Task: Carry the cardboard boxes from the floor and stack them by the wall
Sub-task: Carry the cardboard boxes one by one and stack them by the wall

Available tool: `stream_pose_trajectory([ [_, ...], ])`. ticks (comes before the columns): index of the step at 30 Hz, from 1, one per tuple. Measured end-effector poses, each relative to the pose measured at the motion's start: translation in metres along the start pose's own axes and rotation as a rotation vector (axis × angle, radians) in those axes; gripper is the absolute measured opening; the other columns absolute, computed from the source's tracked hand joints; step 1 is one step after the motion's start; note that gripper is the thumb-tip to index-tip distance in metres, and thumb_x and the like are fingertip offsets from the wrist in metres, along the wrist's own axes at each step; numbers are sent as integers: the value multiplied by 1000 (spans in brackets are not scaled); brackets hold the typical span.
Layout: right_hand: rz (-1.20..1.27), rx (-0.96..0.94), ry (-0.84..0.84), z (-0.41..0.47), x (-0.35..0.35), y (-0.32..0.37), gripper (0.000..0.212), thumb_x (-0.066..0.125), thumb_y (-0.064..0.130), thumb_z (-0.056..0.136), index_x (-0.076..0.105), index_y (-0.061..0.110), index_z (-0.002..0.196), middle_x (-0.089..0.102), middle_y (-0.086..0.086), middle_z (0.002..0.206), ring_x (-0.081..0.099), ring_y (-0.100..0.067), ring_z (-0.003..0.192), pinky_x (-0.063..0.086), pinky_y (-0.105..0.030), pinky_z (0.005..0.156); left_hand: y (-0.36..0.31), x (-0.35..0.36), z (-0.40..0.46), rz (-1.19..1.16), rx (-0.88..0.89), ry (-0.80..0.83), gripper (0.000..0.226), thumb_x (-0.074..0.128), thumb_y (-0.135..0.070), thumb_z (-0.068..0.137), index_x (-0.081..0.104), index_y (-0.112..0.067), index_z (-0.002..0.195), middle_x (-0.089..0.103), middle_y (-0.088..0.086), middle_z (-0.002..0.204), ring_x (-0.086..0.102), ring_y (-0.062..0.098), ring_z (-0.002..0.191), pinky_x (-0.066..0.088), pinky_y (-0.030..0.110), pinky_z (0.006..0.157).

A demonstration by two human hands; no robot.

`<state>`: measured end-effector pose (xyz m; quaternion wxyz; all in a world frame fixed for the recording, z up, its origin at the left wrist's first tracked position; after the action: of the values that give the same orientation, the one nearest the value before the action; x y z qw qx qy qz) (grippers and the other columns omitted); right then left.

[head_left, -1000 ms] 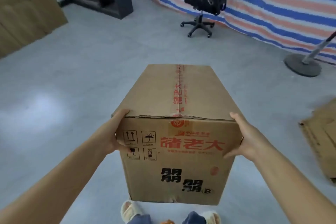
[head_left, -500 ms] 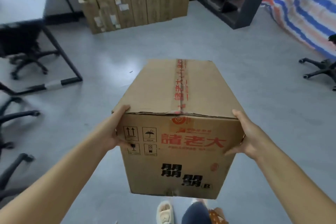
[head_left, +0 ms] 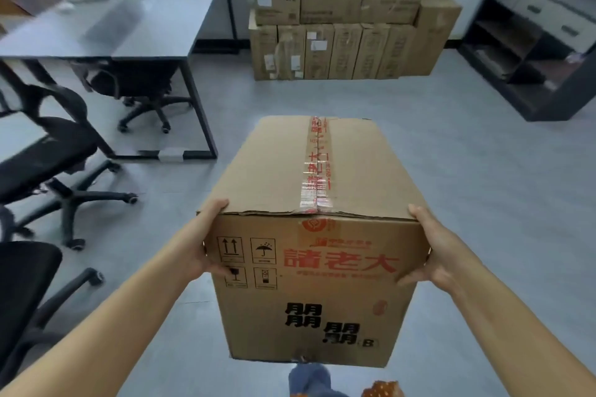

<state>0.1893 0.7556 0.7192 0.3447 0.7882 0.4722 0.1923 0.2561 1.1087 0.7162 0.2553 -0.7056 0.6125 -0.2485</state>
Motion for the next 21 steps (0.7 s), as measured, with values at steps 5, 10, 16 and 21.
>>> stream_pose_trajectory([
  [5,-77,-23,52,61,62,82,37,60,49,86,55,28,115,54,6,102,54,-22,86,50,-68,52,-72,1,52,-69,17,-67,35,66,-50,80,54,-26,102,55,9,115,54,32,103,51,68,64],
  [10,-141,-20,98,113,131,141,40,60,50,85,55,27,118,54,5,104,54,-25,89,47,-73,59,-131,-15,104,-121,21,-111,33,65,-50,80,54,-29,102,53,7,114,53,29,100,52,68,62],
  [16,-124,-20,78,188,219,205,38,59,49,87,53,26,117,51,6,101,52,-24,85,46,-74,60,-227,-29,200,-123,18,-111,32,68,-49,79,54,-27,98,55,9,112,53,32,99,51,70,62],
  [21,-63,-48,51,233,288,269,35,57,49,88,56,26,115,55,3,105,55,-26,88,47,-74,60,-340,-32,268,-89,60,-68,43,67,-50,80,52,-27,114,55,10,113,54,32,98,51,69,62],
])
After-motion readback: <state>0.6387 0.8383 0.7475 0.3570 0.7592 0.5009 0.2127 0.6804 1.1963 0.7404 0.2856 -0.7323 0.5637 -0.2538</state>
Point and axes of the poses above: each hand's wrist, its own z-axis towards the middle knuckle, its own x-axis out of the palm, y = z × x, the point moved 3 cm from there along z, towards the middle knuckle
